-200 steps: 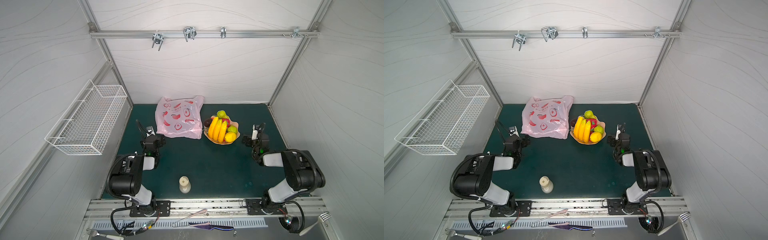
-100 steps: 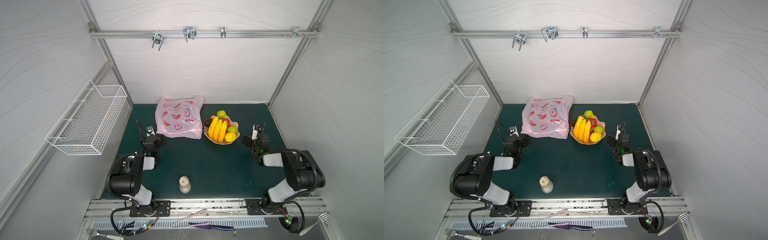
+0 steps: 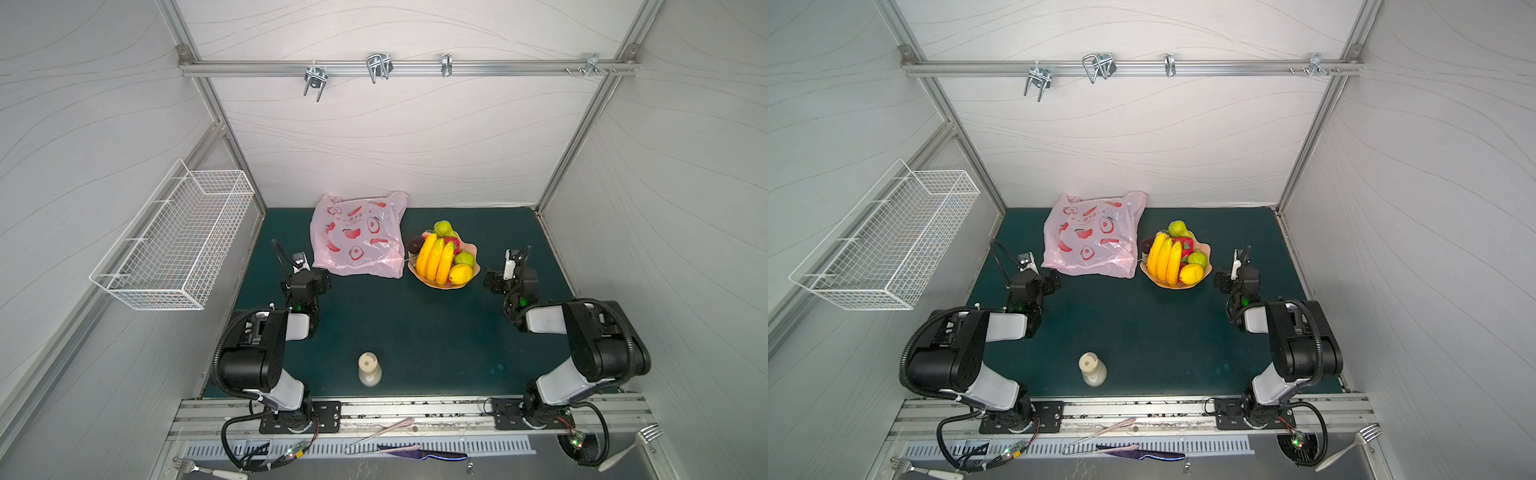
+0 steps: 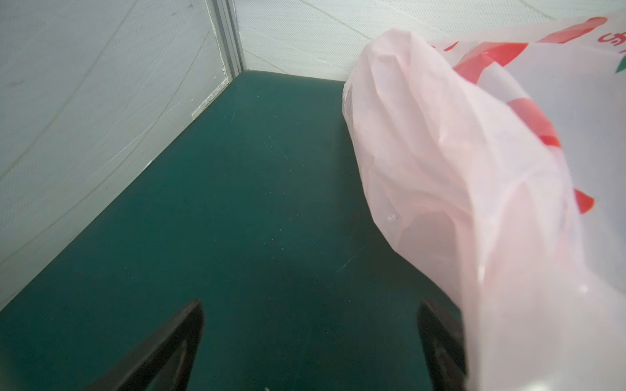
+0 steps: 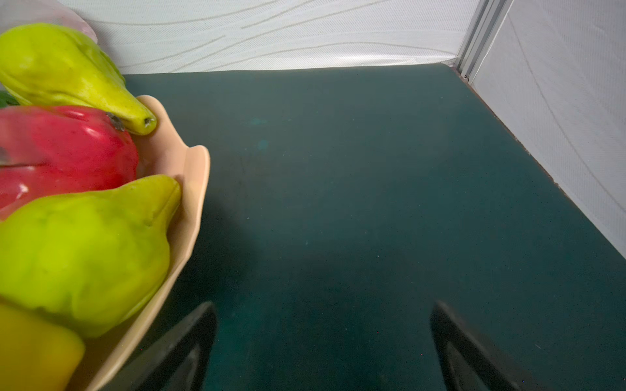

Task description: Place the fruits into the plastic bag

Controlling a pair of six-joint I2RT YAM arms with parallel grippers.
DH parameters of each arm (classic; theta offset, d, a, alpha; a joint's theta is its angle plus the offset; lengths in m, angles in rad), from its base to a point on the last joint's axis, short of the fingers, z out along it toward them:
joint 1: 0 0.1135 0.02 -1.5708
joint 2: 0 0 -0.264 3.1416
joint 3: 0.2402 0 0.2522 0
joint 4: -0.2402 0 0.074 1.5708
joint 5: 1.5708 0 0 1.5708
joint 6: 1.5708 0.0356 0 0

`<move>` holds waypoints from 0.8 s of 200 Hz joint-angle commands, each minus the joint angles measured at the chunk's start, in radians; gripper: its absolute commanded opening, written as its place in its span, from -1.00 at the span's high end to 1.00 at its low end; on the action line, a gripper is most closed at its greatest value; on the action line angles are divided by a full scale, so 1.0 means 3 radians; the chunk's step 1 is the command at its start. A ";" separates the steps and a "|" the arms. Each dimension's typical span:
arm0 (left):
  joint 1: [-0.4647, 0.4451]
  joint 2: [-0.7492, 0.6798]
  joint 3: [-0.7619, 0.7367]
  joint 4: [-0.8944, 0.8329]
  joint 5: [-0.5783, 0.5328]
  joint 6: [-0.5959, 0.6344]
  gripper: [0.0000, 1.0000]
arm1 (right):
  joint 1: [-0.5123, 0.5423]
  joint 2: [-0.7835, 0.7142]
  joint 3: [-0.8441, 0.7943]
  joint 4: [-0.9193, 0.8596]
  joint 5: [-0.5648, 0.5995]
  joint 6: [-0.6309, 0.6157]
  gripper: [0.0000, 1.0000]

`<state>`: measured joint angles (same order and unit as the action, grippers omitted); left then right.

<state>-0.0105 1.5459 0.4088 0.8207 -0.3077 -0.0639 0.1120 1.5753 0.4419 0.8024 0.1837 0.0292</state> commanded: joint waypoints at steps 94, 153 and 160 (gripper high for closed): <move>-0.0006 0.0042 0.0000 0.0209 -0.0056 -0.0010 -0.99 | 0.0010 -0.0020 -0.0021 0.0009 0.0003 -0.0013 -0.98; -0.0007 0.0027 -0.0011 0.0190 -0.0041 -0.0015 -0.99 | 0.0010 -0.0036 -0.0042 0.0040 0.0002 -0.0018 -0.98; -0.0007 0.0022 -0.0004 0.0185 -0.0011 -0.0004 -0.99 | 0.0017 -0.0057 -0.0025 0.0005 0.0003 -0.0033 -0.98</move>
<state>-0.0105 1.5463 0.4088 0.8215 -0.3077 -0.0639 0.1120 1.5753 0.4419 0.8028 0.1837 0.0292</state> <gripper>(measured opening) 0.996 0.992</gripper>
